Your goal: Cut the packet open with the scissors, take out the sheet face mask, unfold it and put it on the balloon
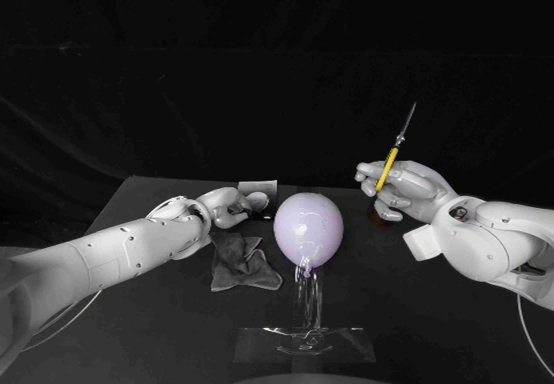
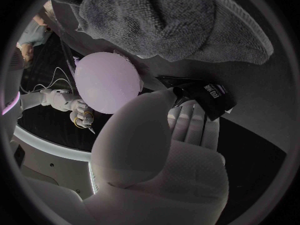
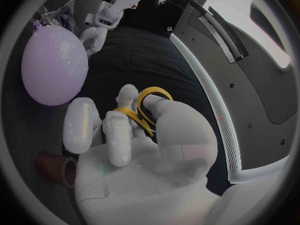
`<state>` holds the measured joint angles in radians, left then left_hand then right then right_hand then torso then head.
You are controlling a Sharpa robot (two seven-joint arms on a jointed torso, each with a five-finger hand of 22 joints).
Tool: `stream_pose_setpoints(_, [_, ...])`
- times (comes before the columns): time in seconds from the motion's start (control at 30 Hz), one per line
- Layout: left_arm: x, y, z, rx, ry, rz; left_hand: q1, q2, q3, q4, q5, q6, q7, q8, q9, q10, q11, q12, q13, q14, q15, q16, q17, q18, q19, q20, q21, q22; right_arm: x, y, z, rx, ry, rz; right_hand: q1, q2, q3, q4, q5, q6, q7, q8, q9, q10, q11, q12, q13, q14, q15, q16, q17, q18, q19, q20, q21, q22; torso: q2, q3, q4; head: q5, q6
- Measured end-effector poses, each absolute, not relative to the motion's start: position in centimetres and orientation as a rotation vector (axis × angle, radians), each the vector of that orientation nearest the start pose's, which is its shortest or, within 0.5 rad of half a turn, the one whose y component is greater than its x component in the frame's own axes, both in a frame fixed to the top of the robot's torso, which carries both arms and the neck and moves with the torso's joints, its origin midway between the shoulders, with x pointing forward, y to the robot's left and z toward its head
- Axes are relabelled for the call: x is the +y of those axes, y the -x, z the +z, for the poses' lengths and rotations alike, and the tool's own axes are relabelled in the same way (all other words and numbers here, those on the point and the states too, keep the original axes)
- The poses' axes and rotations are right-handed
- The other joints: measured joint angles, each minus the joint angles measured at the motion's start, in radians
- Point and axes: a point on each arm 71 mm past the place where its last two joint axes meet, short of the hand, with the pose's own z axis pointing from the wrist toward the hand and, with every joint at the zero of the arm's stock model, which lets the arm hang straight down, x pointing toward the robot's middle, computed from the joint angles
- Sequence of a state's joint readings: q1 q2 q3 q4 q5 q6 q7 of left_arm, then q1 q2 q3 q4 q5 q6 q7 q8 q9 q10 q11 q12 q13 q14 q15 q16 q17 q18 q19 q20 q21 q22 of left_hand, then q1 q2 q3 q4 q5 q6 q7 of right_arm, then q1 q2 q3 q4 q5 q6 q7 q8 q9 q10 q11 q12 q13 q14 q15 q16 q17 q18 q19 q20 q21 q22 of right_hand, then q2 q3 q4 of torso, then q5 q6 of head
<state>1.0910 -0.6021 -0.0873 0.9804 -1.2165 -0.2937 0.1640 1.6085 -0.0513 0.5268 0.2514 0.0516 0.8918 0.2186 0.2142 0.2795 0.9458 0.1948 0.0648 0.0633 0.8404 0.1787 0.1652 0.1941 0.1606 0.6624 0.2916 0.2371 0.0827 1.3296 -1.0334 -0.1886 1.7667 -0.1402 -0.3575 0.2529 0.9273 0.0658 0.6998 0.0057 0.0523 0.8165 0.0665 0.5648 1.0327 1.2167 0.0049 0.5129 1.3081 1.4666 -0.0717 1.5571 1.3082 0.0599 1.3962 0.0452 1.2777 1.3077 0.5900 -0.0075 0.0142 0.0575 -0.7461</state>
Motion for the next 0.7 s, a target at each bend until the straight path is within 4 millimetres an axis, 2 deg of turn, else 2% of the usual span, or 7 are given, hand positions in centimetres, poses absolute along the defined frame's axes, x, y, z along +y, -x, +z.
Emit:
stream_pose_setpoints(0.3, [24.4,-53.6,-25.7,1.800,0.125,-0.749,-0.017,0.017,0.025,0.002,0.000,0.000,-0.001,0.007,0.007,0.000,0.000,0.000,0.000,0.000,0.000,-0.004,-0.001,0.000,-0.019,-0.002,-0.014,-0.012,-23.5,-44.8,-16.6,1.615,-0.985,1.380,0.000,0.000,0.000,0.000,0.000,-0.003,0.003,-0.006,-0.004,0.000,0.000,0.000,0.000,0.000,0.000,-0.001,0.000,0.000,0.000,0.000,-0.010,0.000,-0.003,0.0022,0.0004,-0.002,0.017])
stream_pose_setpoints(0.37, [24.6,-53.7,-25.2,1.792,0.151,-0.760,-0.029,0.018,0.035,-0.003,0.000,0.003,-0.004,0.012,0.008,0.007,-0.005,0.000,0.000,0.005,-0.005,-0.004,-0.001,0.000,0.014,-0.001,-0.005,-0.011,-23.6,-45.0,-16.6,1.614,-0.984,1.377,0.000,0.000,0.000,0.000,0.000,-0.008,0.008,-0.036,-0.024,0.000,0.000,0.000,0.000,0.000,0.000,-0.002,0.000,-0.001,-0.012,0.001,-0.021,0.000,-0.005,0.0022,0.0009,-0.003,0.022])
stream_pose_setpoints(0.43, [24.9,-53.8,-24.6,1.777,0.185,-0.777,-0.036,0.010,0.048,-0.007,-0.002,0.007,0.000,0.018,0.011,0.022,-0.007,0.000,0.000,0.019,-0.010,-0.004,-0.001,0.000,0.048,0.000,0.011,-0.006,-23.7,-45.3,-16.7,1.613,-0.981,1.374,0.007,-0.007,0.007,-0.004,0.000,0.001,0.020,-0.095,-0.081,0.000,0.000,0.000,0.000,0.000,0.011,-0.002,0.000,-0.001,-0.016,0.005,-0.021,0.000,-0.007,0.0029,0.0012,-0.003,0.028])
stream_pose_setpoints(0.53, [25.2,-54.1,-23.3,1.740,0.239,-0.814,-0.047,-0.001,0.067,-0.019,-0.002,0.015,-0.001,0.028,0.019,0.040,-0.010,0.000,0.000,0.042,-0.016,-0.002,-0.001,0.000,0.092,-0.002,0.032,0.002,-23.9,-45.8,-16.8,1.612,-0.977,1.371,0.030,-0.028,0.031,-0.029,-0.002,0.001,0.020,-0.176,-0.154,0.000,0.000,0.000,-0.001,0.001,0.023,-0.002,-0.001,-0.001,-0.015,0.006,-0.021,0.000,-0.010,0.0031,0.0016,-0.006,0.036])
stream_pose_setpoints(0.63, [25.3,-54.2,-22.0,1.696,0.300,-0.867,-0.063,-0.003,0.084,-0.030,-0.002,0.023,-0.002,0.039,0.023,0.058,-0.013,0.000,0.000,0.062,-0.023,0.004,0.001,0.004,0.146,-0.012,0.064,0.014,-24.1,-46.1,-16.9,1.610,-0.970,1.369,0.069,-0.033,0.026,-0.072,-0.002,0.015,0.033,-0.230,-0.217,-0.008,0.008,0.000,-0.001,0.000,0.033,-0.004,-0.001,-0.006,-0.003,0.018,-0.009,0.000,-0.012,0.0034,0.0020,-0.012,0.047])
stream_pose_setpoints(0.7, [25.2,-54.2,-20.9,1.665,0.347,-0.918,-0.069,-0.001,0.091,-0.037,-0.003,0.023,-0.002,0.041,0.029,0.068,-0.014,0.000,0.000,0.075,-0.025,0.004,0.002,0.018,0.170,-0.020,0.079,0.020,-24.2,-46.4,-16.9,1.608,-0.966,1.364,0.093,-0.038,0.018,-0.099,-0.002,0.021,0.040,-0.259,-0.252,-0.011,0.011,0.000,-0.001,0.000,0.036,-0.004,-0.001,-0.007,0.006,0.027,0.010,0.000,-0.014,0.0034,0.0020,-0.016,0.056])
